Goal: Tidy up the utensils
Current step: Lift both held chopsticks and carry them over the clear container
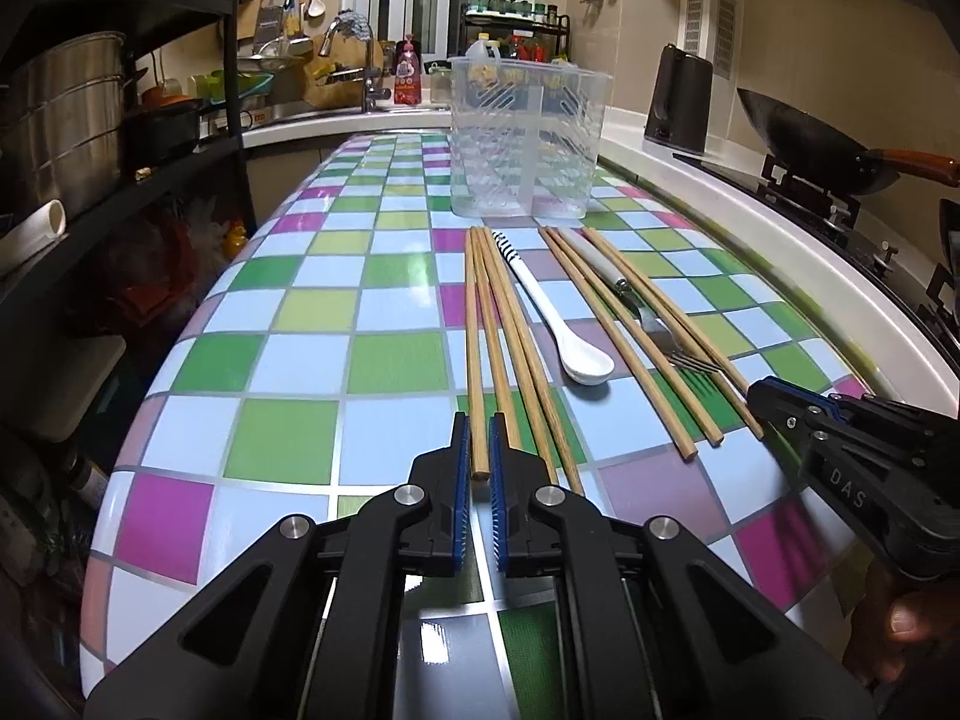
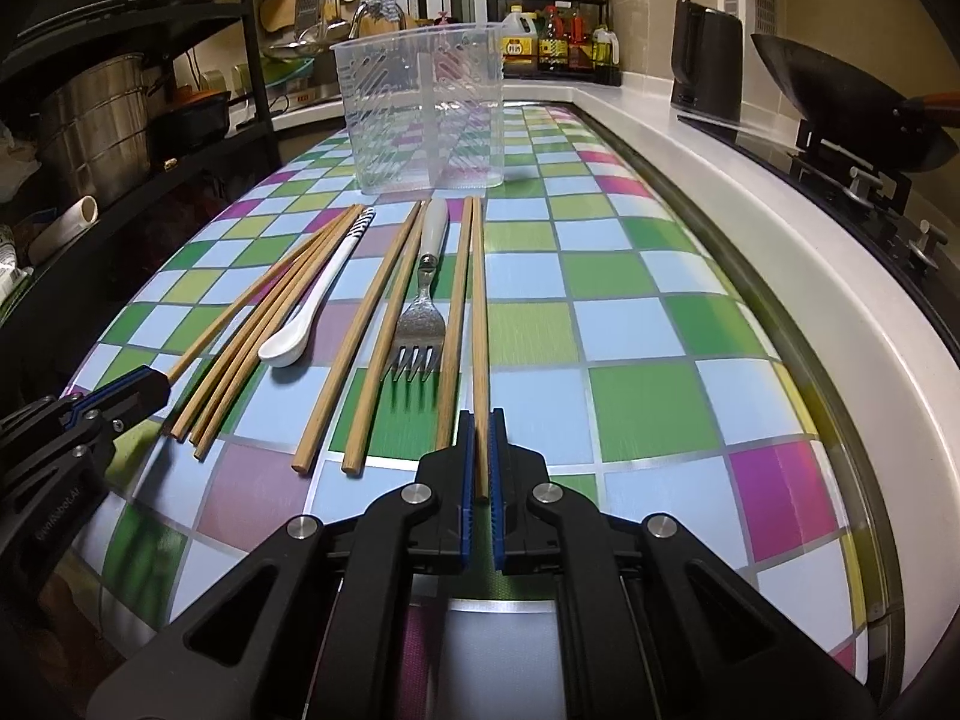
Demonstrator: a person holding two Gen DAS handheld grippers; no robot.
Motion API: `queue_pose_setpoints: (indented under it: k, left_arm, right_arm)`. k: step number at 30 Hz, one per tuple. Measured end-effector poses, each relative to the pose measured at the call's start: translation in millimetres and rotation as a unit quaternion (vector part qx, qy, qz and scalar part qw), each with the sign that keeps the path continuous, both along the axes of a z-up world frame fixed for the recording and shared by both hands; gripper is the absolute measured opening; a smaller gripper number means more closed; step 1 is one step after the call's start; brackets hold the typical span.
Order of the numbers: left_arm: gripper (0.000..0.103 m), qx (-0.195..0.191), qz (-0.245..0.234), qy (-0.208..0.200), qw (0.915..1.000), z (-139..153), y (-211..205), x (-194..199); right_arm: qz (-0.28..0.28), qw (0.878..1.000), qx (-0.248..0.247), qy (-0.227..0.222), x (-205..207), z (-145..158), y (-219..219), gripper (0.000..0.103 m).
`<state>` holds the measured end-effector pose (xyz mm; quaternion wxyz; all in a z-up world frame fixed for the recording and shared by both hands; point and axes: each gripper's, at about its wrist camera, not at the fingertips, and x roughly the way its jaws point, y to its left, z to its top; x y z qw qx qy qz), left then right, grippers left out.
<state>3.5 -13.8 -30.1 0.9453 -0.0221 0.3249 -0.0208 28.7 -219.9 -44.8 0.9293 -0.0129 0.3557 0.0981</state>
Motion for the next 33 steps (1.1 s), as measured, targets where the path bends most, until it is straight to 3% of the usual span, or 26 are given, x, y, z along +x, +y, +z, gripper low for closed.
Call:
queue_pose_setpoints:
  k: [3, 9, 22, 33]
  left_arm:
    - [0.006, -0.003, 0.001, -0.011, 0.9999, 2.5, 3.6, -3.7]
    - [0.006, 0.005, -0.006, -0.067, 0.9977, 23.4, 11.8, -17.0]
    - [0.006, 0.005, -0.005, -0.151, 0.9885, 65.9, 23.2, -17.1]
    - [0.006, -0.008, 0.001, -0.193, 0.9811, 111.0, 39.6, 9.1]
  right_arm:
    - [-0.009, 1.0, -0.002, -0.015, -2.8, 3.7, -1.8, 0.004]
    - [0.011, 0.995, -0.008, -0.099, -21.8, 36.9, 4.2, 0.004]
    - [0.022, 0.981, -0.017, -0.193, -27.9, 106.3, 13.7, 0.004]
    - [-0.002, 0.974, 0.001, -0.225, 1.7, 163.5, 20.5, 0.004]
